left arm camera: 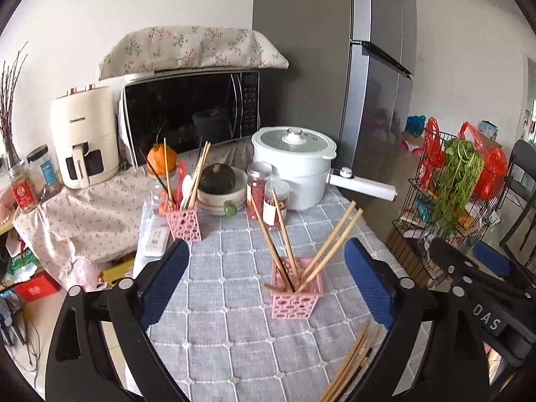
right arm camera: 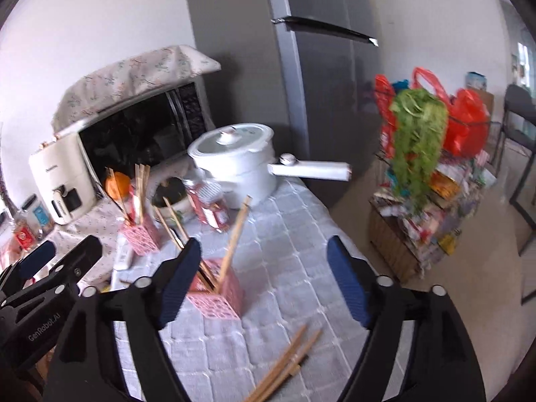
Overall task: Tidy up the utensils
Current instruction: 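Move both tools back to the remaining wooden chopsticks on the table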
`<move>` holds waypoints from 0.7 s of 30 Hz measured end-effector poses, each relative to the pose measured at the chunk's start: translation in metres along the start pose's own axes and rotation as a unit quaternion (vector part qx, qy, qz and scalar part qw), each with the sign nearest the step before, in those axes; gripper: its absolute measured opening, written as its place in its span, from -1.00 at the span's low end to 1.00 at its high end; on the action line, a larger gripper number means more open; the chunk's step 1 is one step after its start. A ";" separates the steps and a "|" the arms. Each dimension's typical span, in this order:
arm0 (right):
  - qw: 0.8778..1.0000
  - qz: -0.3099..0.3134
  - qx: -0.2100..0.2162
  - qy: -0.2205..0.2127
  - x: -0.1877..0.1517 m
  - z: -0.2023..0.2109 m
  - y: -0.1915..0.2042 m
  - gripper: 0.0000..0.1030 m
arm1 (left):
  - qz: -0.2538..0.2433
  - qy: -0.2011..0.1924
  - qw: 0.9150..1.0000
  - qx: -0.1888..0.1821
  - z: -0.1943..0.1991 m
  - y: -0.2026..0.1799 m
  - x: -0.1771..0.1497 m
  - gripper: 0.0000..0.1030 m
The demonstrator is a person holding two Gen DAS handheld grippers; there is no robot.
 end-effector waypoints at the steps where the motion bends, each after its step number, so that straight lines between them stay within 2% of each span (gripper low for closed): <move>1: 1.000 -0.003 -0.011 0.001 -0.005 0.002 -0.005 0.68 | -0.001 0.002 1.000 0.001 0.000 0.000 -0.004 0.86; 5: 0.999 -0.020 -0.033 0.009 -0.025 0.007 -0.021 0.87 | -0.022 0.023 0.999 0.001 -0.002 -0.007 -0.023 0.86; 13: 0.994 -0.069 -0.027 0.083 -0.088 -0.005 -0.060 0.87 | -0.069 0.083 0.994 -0.004 -0.025 -0.028 -0.062 0.86; 17: 0.986 -0.097 -0.025 0.131 -0.127 -0.016 -0.085 0.87 | -0.108 0.143 0.984 -0.019 -0.052 -0.051 -0.093 0.86; 19: 0.982 -0.113 -0.019 0.153 -0.146 -0.020 -0.095 0.87 | -0.124 0.179 0.975 -0.031 -0.068 -0.064 -0.111 0.86; 21: 0.975 -0.133 -0.014 0.177 -0.166 -0.024 -0.107 0.87 | -0.142 0.226 0.963 -0.044 -0.088 -0.078 -0.134 0.86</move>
Point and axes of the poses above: each gripper's, at about its wrist camera, not at the fingertips, and z roughly against the way its jaws point, y to its left, x to its top, the point moved 8 cm from there along -z, roughly the way its jaws point, and after that the axes turned 4 degrees about z, right-handed, at the moved point
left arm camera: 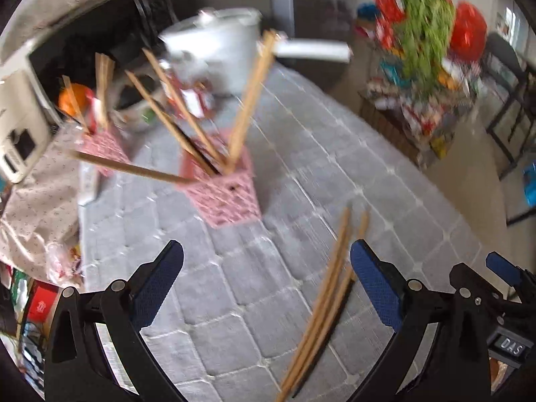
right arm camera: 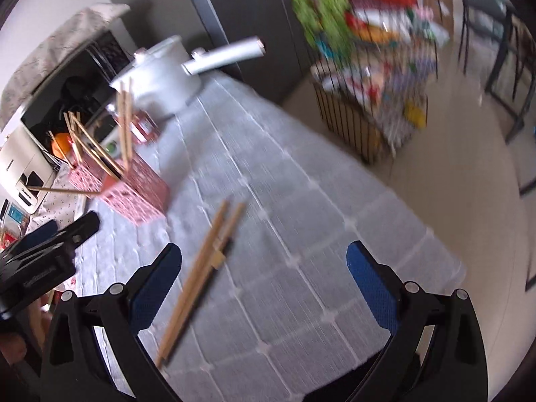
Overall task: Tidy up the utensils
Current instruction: 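Move both tools back to the remaining wooden chopsticks on the table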
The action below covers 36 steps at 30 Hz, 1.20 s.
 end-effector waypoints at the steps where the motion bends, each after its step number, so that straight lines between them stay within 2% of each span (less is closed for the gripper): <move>1: 1.000 -0.007 0.002 0.010 -0.005 -0.004 -0.007 0.87 | -0.006 0.017 1.000 -0.006 -0.010 -0.005 -0.003 0.86; 5: 0.999 -0.025 0.007 0.038 -0.018 -0.016 -0.028 0.87 | -0.020 0.083 0.996 -0.036 -0.053 -0.029 -0.013 0.86; 7: 0.998 -0.033 0.005 0.045 -0.022 -0.021 -0.037 0.87 | -0.015 0.100 0.994 -0.038 -0.070 -0.033 -0.014 0.82; 12: 0.997 -0.043 0.015 0.061 -0.027 -0.029 -0.049 0.87 | 0.021 0.139 0.988 -0.067 -0.101 -0.033 -0.009 0.50; 17: 0.996 -0.047 0.017 0.068 -0.025 -0.034 -0.056 0.87 | 0.047 0.143 0.985 -0.082 -0.115 -0.035 0.003 0.16; 19: 0.996 -0.049 0.017 0.074 -0.025 -0.036 -0.059 0.87 | 0.046 0.145 0.985 -0.086 -0.119 -0.038 0.006 -0.12; 26: 0.996 -0.049 0.013 0.078 -0.022 -0.041 -0.064 0.86 | 0.022 0.138 0.988 -0.066 -0.133 -0.048 0.010 -0.39; 28: 0.996 -0.049 0.012 0.079 -0.021 -0.043 -0.064 0.87 | 0.011 0.135 0.989 -0.054 -0.134 -0.047 0.010 -0.60; 31: 0.995 -0.051 0.010 0.079 -0.016 -0.048 -0.060 0.87 | 0.006 0.137 0.989 -0.052 -0.133 -0.045 0.008 -0.77; 33: 0.996 -0.049 0.008 0.073 -0.010 -0.049 -0.057 0.86 | 0.004 0.138 0.989 -0.057 -0.130 -0.044 0.004 -0.80; 36: 0.997 -0.040 0.006 0.061 0.007 -0.053 -0.044 0.86 | -0.008 0.130 0.991 -0.043 -0.122 -0.042 -0.001 -0.82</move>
Point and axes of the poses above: each gripper's, at about its wrist camera, not at the fingertips, and z roughly against the way its jaws point, y to its left, x to its top, the point moved 8 cm from there along -z, roughly the way its jaws point, and after that the axes turned 4 degrees about z, right-handed, at the moved point
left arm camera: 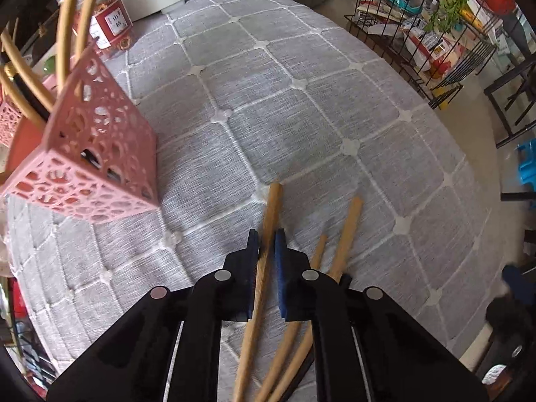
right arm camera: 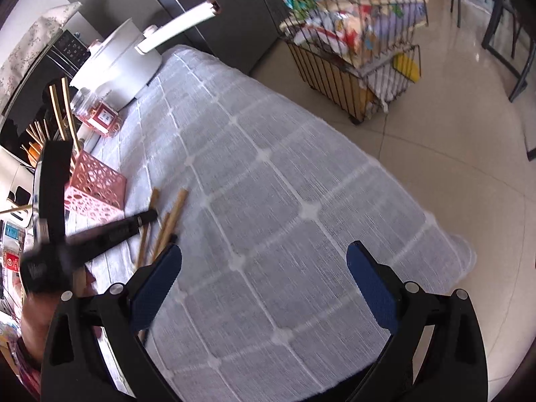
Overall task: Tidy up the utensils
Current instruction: 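Move both tools back to the remaining wooden chopsticks on the table, then grasp a wooden chopstick with the left tool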
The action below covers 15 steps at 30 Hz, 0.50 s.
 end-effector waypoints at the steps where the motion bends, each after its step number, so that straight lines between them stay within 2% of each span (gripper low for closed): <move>1: 1.000 0.003 0.001 -0.002 0.005 0.000 0.004 0.86 | 0.000 -0.004 1.000 -0.003 0.004 0.001 -0.003 -0.83; 9: 0.999 0.032 0.007 0.002 0.036 -0.023 0.057 0.82 | -0.004 -0.072 0.997 -0.013 0.077 0.013 -0.023 -0.86; 12: 0.999 0.036 -0.004 0.026 0.040 -0.045 0.073 0.47 | -0.005 -0.098 0.995 -0.021 0.106 0.015 -0.033 -0.86; 14: 0.998 0.041 -0.011 0.045 0.039 -0.057 0.080 0.07 | -0.011 -0.116 0.993 -0.025 0.123 0.013 -0.039 -0.86; 15: 0.997 0.045 -0.016 0.054 0.038 -0.063 0.084 0.02 | -0.014 -0.125 0.992 -0.026 0.132 0.014 -0.042 -0.86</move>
Point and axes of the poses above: each gripper's, at about its wrist camera, not at the fingertips, and z roughly against the way its jaws point, y to its left, x to its top, the point moved 8 cm from there along -z, roughly the way its jaws point, and after that the axes turned 4 degrees about z, right-handed, at the moved point
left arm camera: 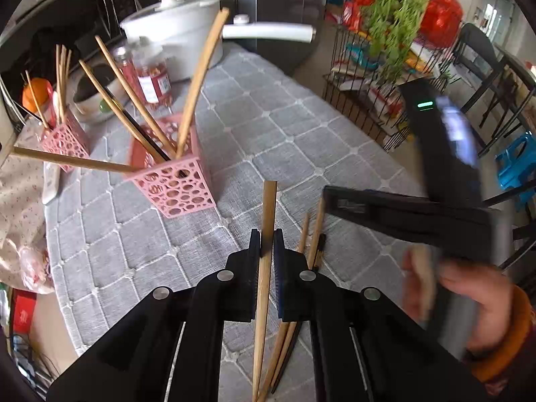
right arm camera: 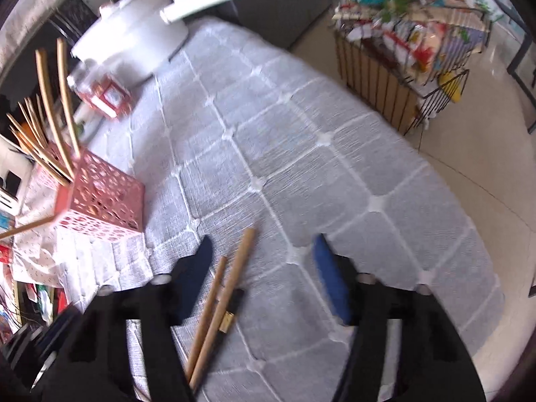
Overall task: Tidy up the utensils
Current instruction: 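Grasp a wooden chopstick with the left tool, then grasp a wooden chopstick with the right tool while the left tool holds its chopstick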
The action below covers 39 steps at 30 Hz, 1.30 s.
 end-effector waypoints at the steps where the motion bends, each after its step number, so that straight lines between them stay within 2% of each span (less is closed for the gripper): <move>1: 1.000 0.003 -0.006 0.006 0.000 -0.006 0.004 -0.09 | -0.002 -0.008 1.000 -0.002 0.008 0.000 0.000 -0.86; 3: 1.000 0.002 -0.019 0.012 0.000 -0.015 0.008 -0.18 | -0.004 -0.017 1.000 -0.007 0.018 -0.002 0.001 -0.86; 5: 0.999 -0.003 -0.023 0.028 -0.004 -0.025 0.011 -0.45 | -0.002 -0.025 1.000 -0.010 0.027 0.001 0.000 -0.86; 6: 0.999 -0.008 -0.020 0.045 -0.009 -0.033 0.012 -0.51 | 0.001 -0.029 1.000 -0.010 0.030 0.004 0.000 -0.86; 8: 0.999 -0.003 -0.036 0.026 -0.008 -0.031 0.013 -0.71 | 0.007 -0.035 0.999 -0.008 0.035 0.010 -0.001 -0.86; 11: 0.999 -0.019 -0.032 0.015 -0.010 -0.032 0.014 -0.76 | 0.018 -0.044 0.999 -0.007 0.044 0.018 -0.002 -0.86; 14: 1.000 -0.029 0.002 0.000 -0.013 -0.026 0.016 -0.79 | 0.023 -0.056 0.998 -0.012 0.058 0.025 -0.002 -0.87; 16: 0.999 -0.019 0.016 -0.026 -0.015 -0.011 0.020 -0.80 | 0.025 -0.062 0.998 -0.018 0.064 0.027 -0.003 -0.87; 18: 0.998 0.000 0.036 -0.057 -0.019 0.017 0.028 -0.81 | 0.026 -0.048 0.998 -0.030 0.061 0.030 -0.006 -0.87; 21: 0.992 0.031 0.062 -0.103 -0.027 0.062 0.038 -0.81 | 0.049 0.009 0.997 -0.053 0.028 0.034 -0.014 -0.77; 22: 0.990 0.038 0.069 -0.114 -0.027 0.074 0.040 -0.82 | 0.054 0.032 0.997 -0.051 0.014 0.035 -0.017 -0.52; 24: 0.985 0.052 0.084 -0.142 -0.033 0.105 0.043 -0.82 | 0.055 0.077 0.995 -0.039 -0.023 0.031 -0.024 -0.25; 29: 0.974 0.076 0.090 -0.193 -0.037 0.151 0.039 -0.83 | 0.045 0.110 0.993 0.028 -0.089 0.020 -0.019 -0.25; 32: 0.972 0.086 0.080 -0.204 -0.033 0.159 0.029 -0.83 | 0.045 0.124 0.990 0.057 -0.118 0.017 -0.017 -0.25; 34: 0.972 0.085 0.079 -0.203 -0.032 0.159 0.020 -0.83 | 0.045 0.110 0.991 0.068 -0.125 0.018 -0.012 -0.20; 35: 0.972 0.085 0.080 -0.202 -0.032 0.158 0.018 -0.83 | 0.048 0.109 0.991 0.062 -0.126 0.018 -0.010 -0.26; 36: 0.972 0.086 0.080 -0.202 -0.031 0.157 0.016 -0.83 | 0.054 0.112 0.991 0.045 -0.126 0.018 -0.009 -0.50; 37: 0.972 0.086 0.082 -0.201 -0.029 0.156 0.015 -0.83 | 0.052 0.111 0.991 0.049 -0.125 0.018 -0.009 -0.78; 39: 0.972 0.085 0.089 -0.200 -0.026 0.154 0.014 -0.84 | 0.044 0.103 0.993 0.049 -0.119 0.020 -0.011 -0.87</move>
Point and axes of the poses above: each gripper's, at about its wrist camera, not at the fingertips, and z roughly against the way its jaws point, y to its left, x to its top, the point moved 8 cm from there along -z, roughly the way its jaws point, and after that the axes turned 4 degrees about z, right-handed, at the moved point
